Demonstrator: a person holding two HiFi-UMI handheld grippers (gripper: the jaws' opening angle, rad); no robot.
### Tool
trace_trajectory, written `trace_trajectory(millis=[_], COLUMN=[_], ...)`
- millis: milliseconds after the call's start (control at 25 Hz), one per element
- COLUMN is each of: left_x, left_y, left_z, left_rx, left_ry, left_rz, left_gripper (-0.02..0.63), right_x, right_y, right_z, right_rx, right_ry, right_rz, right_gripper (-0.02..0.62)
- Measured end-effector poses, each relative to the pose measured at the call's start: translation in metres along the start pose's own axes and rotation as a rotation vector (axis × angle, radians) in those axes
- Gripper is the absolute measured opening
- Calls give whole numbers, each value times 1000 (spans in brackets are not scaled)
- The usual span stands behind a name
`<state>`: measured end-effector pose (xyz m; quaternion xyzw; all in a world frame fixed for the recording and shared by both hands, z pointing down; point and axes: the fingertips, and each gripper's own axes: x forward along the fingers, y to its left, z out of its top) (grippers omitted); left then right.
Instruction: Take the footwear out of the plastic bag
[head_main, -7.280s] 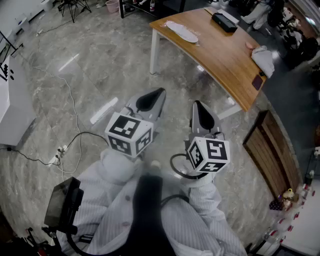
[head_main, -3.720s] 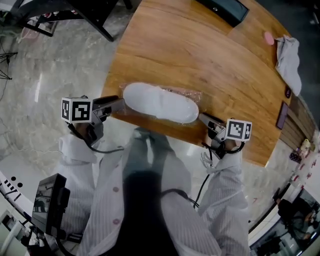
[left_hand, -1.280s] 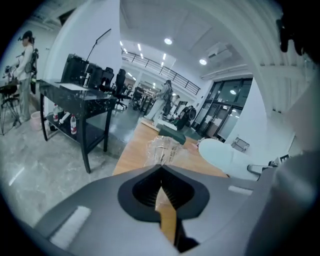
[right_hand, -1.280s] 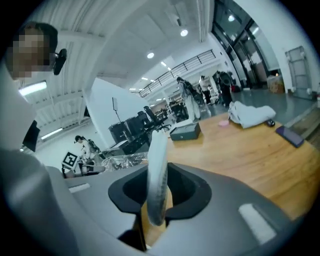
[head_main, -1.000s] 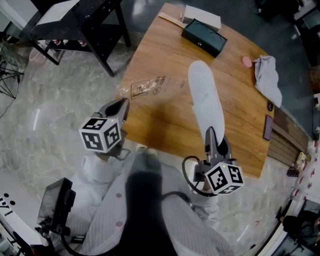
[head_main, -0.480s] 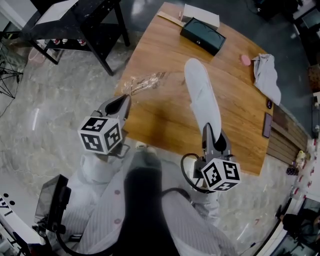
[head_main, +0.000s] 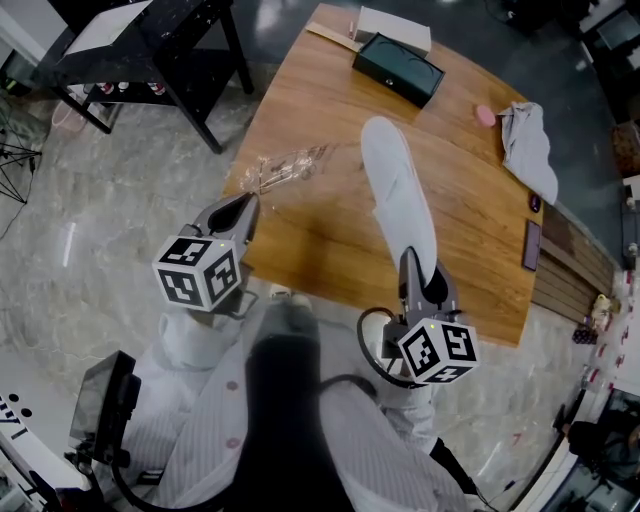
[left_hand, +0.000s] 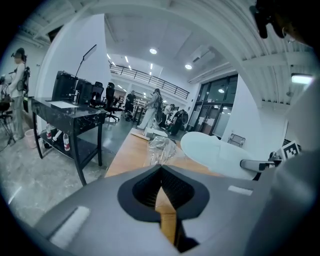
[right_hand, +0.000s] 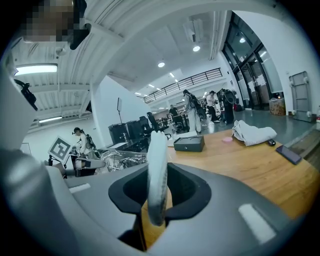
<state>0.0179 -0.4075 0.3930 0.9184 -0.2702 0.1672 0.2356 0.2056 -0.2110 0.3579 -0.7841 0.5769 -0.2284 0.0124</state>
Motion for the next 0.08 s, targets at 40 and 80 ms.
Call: trace_trajectory(millis=[40,80], left_x=[-1,-2], left_y=[0,-1], left_z=[0,-1], left_rx=[-1,-2], left_ry=[2,3], left_rz=[-1,-2], left_gripper=[2,2], right_x=[-1,-3], right_y=[1,3], right_z=[0,0], right_rx=[-1,-2], right_ry=[0,1], right_rz=[1,1], right_gripper=[91,91])
